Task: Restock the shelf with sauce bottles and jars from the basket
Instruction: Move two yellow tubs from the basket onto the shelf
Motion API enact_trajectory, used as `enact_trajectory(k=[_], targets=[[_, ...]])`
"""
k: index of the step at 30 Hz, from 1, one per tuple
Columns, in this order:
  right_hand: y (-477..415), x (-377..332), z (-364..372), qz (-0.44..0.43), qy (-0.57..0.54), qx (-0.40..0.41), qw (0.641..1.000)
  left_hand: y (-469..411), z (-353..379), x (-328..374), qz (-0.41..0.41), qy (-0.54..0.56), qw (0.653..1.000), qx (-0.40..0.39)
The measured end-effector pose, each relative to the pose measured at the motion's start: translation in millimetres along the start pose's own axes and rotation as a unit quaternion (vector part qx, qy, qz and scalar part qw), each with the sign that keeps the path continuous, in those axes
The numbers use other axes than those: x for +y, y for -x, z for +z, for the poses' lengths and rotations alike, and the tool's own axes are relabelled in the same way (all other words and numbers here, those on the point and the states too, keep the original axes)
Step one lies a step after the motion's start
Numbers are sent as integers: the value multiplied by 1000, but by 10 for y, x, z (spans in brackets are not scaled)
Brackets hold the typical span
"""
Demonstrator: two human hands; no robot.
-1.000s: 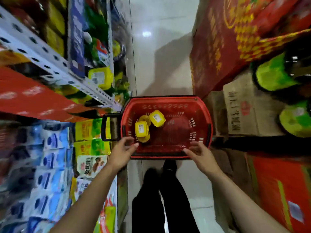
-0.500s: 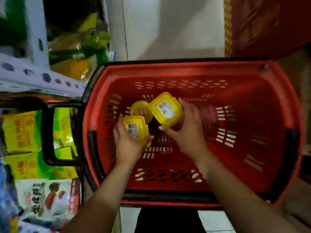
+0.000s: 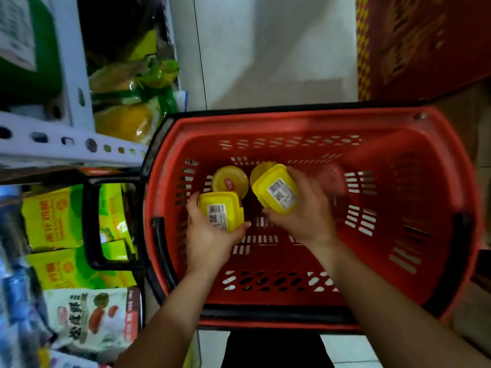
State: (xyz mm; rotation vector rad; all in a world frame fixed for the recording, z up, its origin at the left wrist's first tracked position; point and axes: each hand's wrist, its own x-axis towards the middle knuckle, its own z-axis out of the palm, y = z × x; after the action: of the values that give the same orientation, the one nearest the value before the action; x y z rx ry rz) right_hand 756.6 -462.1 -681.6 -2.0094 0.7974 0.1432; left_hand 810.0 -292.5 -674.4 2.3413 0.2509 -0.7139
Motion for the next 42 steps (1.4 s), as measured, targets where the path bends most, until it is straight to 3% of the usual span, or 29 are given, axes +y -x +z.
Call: enact_trajectory(k=[11,16,22,27,30,35,42], targets=[[1111,-1050,-1502,80,-140,92,983,1109,-1305,1347,97,5,993,-61],[1935,-1794,-2541,48,-187,126,973,1875,-2093,2163,163,34,981,-96],[2910,-2386,-3601,3,-152,178,972,2678,-2583,2970,287,28,944,-161],[3855,-2727,-4073,9,-160,272,949,3161,-2701,3583,393,-1,875,-283],[4458,-2807,-4137,34,-142,350,925,3494,-2620,3900,455,-28,816,-356],[5572,-2872,-4030,79,-129,469,870,4332,-2340,4202,556,-116,692,-445],[7097,-2706,-3573,182,-124,588,778,5772,-1877,3834,621,-189,507,-567]])
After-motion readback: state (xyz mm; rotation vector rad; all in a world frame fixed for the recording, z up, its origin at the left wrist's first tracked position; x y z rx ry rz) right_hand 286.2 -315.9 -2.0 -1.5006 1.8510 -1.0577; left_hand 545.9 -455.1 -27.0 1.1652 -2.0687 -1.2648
